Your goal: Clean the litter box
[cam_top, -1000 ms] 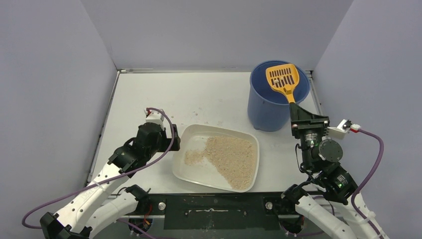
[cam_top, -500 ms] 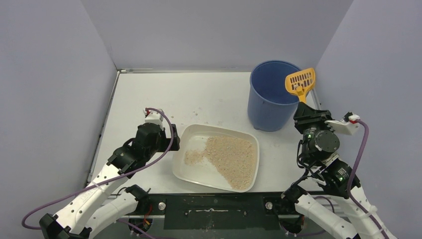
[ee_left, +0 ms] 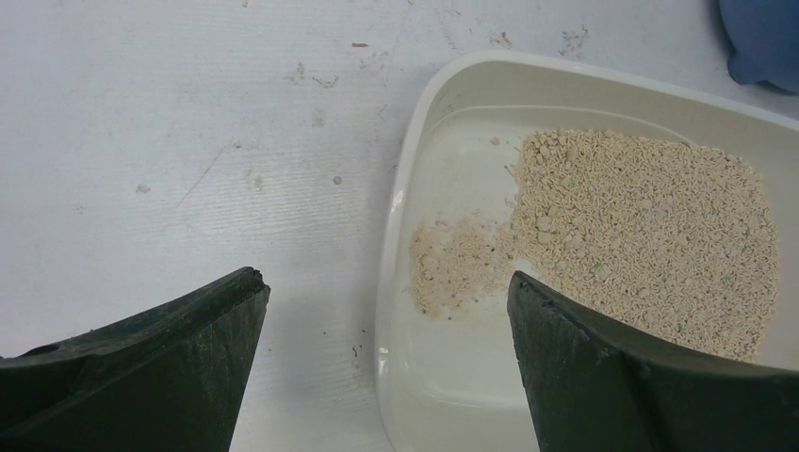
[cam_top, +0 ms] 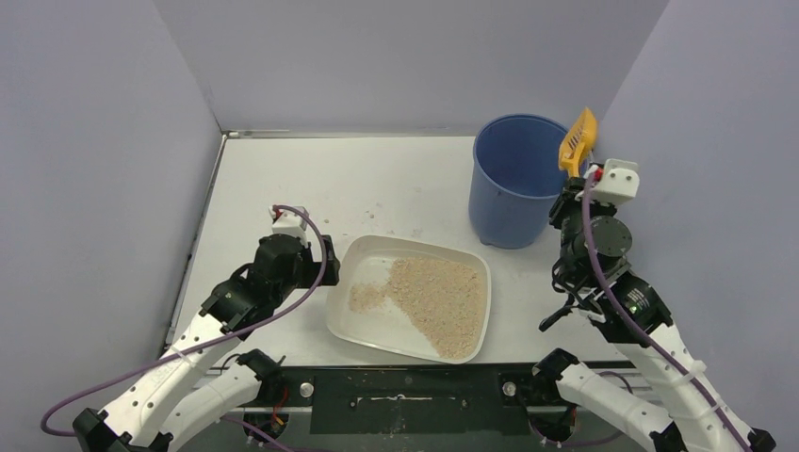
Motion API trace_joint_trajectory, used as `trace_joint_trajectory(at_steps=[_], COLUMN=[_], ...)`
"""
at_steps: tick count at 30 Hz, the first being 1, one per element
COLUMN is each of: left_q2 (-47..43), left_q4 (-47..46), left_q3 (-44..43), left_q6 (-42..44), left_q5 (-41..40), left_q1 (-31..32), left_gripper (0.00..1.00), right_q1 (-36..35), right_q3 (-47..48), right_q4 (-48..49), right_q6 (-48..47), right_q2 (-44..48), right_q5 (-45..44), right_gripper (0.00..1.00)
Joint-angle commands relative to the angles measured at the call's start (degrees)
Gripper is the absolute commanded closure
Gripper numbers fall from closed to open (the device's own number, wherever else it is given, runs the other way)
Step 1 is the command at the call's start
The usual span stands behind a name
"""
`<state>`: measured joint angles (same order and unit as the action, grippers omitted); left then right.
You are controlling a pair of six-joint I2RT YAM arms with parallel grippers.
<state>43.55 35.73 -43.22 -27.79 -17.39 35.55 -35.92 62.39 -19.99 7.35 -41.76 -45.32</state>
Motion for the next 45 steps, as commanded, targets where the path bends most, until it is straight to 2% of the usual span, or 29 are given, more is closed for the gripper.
trace_joint_trajectory(at_steps=[1,12,16,25,28,34,45], left_q2=[-1.23,-2.92,-3.20,-3.47,-3.39,-3.22,-2.69], left_q4=[-2.79,-2.77,-2.80,-2.94,-2.94,-2.92,-2.99], left_q3=[-0.01,0.17,0.19,0.24,0.24,0.30,0.34], left_q6=[0.73,0.70,0.72,0.79,0.78,0.74,0.64], left_q5=[-0.37,-0.66,-0.73,-0.67,-0.67,-0.72,-0.72], left_q1=[0.22,0.40,0.44,0.51,0.48,0.49,0.48], left_gripper=[0.03,0.03,0.03,0.03,0.03,0.03,0.03], right_q1=[0.42,0.44,0.49,0.33,0.33,0.33,0.39], right_q3=[2.91,10.33,13.25,15.35,15.61,19.26,21.10], right_q4=[3.15,-7.23,-10.32,-11.59,-11.53,-9.75,-9.23], right_q6=[-24.34,-49.55,-52.78,-52.91,-50.50,-35.17,-12.85], right_q2=[-3.27,-12.06,-13.76,-13.96,-13.43,-11.51,-12.32], right_q5=[7.97,13.26,14.75,16.80,18.22,31.92,46.64], right_gripper=[1.00,1.00,1.00,1.00,1.00,1.00,1.00])
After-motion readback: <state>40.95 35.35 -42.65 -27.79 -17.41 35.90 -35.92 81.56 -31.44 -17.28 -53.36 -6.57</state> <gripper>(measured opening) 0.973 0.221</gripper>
